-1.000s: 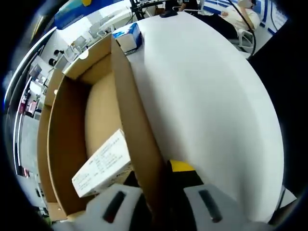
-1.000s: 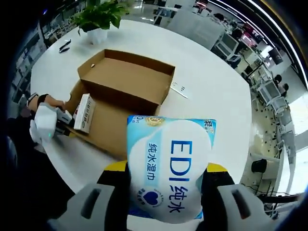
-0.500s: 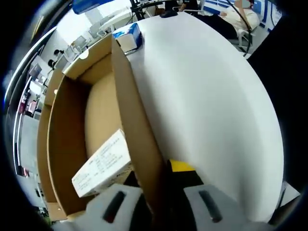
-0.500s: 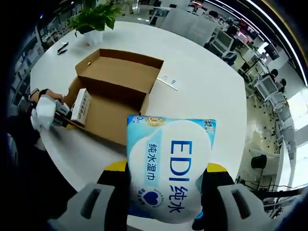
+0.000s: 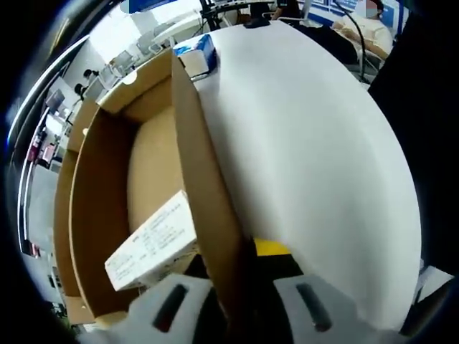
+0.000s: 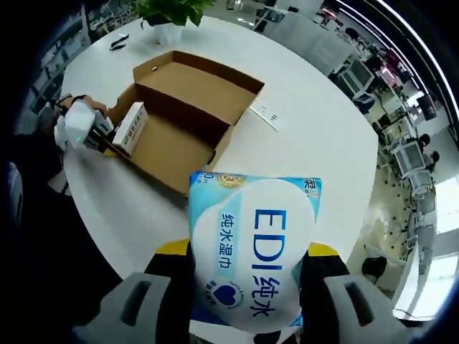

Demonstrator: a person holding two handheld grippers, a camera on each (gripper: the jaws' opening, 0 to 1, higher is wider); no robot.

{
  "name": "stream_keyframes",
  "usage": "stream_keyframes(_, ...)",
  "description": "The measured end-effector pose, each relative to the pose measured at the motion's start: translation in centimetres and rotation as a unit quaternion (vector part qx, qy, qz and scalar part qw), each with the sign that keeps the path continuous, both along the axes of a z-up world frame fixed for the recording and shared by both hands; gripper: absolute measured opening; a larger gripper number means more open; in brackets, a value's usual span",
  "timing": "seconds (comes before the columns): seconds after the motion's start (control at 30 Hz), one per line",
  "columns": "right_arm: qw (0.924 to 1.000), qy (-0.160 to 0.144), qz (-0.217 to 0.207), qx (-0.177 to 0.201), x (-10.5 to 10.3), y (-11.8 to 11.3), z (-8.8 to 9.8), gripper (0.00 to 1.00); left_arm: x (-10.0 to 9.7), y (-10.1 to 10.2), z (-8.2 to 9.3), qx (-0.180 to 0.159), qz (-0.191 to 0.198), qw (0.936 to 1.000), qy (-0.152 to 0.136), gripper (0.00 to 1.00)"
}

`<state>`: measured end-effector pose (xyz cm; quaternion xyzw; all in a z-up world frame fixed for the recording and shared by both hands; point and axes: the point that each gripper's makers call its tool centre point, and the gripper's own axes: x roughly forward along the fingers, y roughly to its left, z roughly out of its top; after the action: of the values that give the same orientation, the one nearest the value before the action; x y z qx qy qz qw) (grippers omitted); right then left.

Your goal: Operate the shoe box by opening the lid, removing the specified soft item, and placing it in the target area until the item is outside and the box remains undamaged.

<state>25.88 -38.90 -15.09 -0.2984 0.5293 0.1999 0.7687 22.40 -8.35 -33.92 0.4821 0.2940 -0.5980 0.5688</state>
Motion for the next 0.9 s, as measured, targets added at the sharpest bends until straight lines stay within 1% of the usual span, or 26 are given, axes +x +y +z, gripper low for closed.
stream_keyframes(0.2, 0.9979, 0.007, 0.064, -0.003, -0.3, 0.1, -0.6, 0.58, -0.1, 0.0, 0.1, 0.001, 0.005, 1.0000, 0.003, 0.07)
stream_keyframes(0.23, 0.9973, 0.009, 0.073, -0.003, -0.4, 0.1, -0.6, 0.58, -0.2, 0.0, 0.1, 0.001, 0.006, 1.0000, 0.003, 0.07)
stream_keyframes(0.27, 0.9973, 0.009, 0.073, -0.002, -0.5, -0.1, -0.7, 0.57, -0.2, 0.0, 0.1, 0.002, 0.011, 0.9999, 0.005, 0.07)
stream_keyframes(0.4, 0.9932, 0.013, 0.116, 0.001, -0.4, -0.4, -0.8, 0.57, -0.2, 0.0, 0.1, 0.001, 0.015, 0.9999, 0.004, 0.07)
stream_keyframes(0.5, 0.9864, 0.012, 0.164, -0.002, -0.3, -0.6, -1.3, 0.57, -0.2, 0.0, 0.1, 0.001, 0.018, 0.9998, 0.003, 0.07)
stream_keyframes(0.53, 0.9819, 0.018, 0.189, -0.002, -0.4, -0.6, -1.7, 0.57, -0.2, 0.0, 0.1, 0.001, 0.019, 0.9998, 0.003, 0.07)
stream_keyframes(0.57, 0.9806, 0.021, 0.195, 0.007, -0.4, -0.5, -2.1, 0.57, -0.2, 0.0, 0.1, 0.001, 0.023, 0.9997, 0.003, 0.07)
stream_keyframes(0.6, 0.9822, 0.030, 0.185, 0.009, -0.4, -0.8, -2.5, 0.57, -0.2, 0.0, 0.1, 0.001, 0.026, 0.9997, 0.003, 0.07)
stream_keyframes(0.63, 0.9801, 0.034, 0.195, 0.009, -0.3, -0.9, -2.8, 0.57, -0.1, 0.0, 0.1, 0.001, 0.029, 0.9996, 0.003, 0.07)
stream_keyframes(0.67, 0.9759, 0.037, 0.215, 0.006, -0.3, -0.9, -3.0, 0.57, -0.1, 0.0, 0.1, 0.001, 0.032, 0.9995, 0.004, 0.07)
stream_keyframes(0.7, 0.9685, 0.037, 0.246, -0.004, -0.1, -1.1, -3.3, 0.56, -0.1, 0.0, 0.1, 0.001, 0.036, 0.9994, 0.004, 0.07)
stream_keyframes(0.73, 0.9714, 0.034, 0.235, 0.001, 0.1, -1.4, -3.6, 0.56, -0.1, 0.0, 0.1, 0.001, 0.038, 0.9993, 0.003, 0.07)
stream_keyframes(0.77, 0.9710, 0.038, 0.236, 0.001, 0.3, -1.6, -3.8, 0.56, -0.1, 0.0, 0.1, 0.001, 0.039, 0.9992, 0.003, 0.07)
stream_keyframes(0.9, 0.9587, 0.050, 0.280, -0.006, 0.4, -2.0, -4.9, 0.56, 0.0, 0.0, 0.2, 0.001, 0.041, 0.9992, 0.001, 0.07)
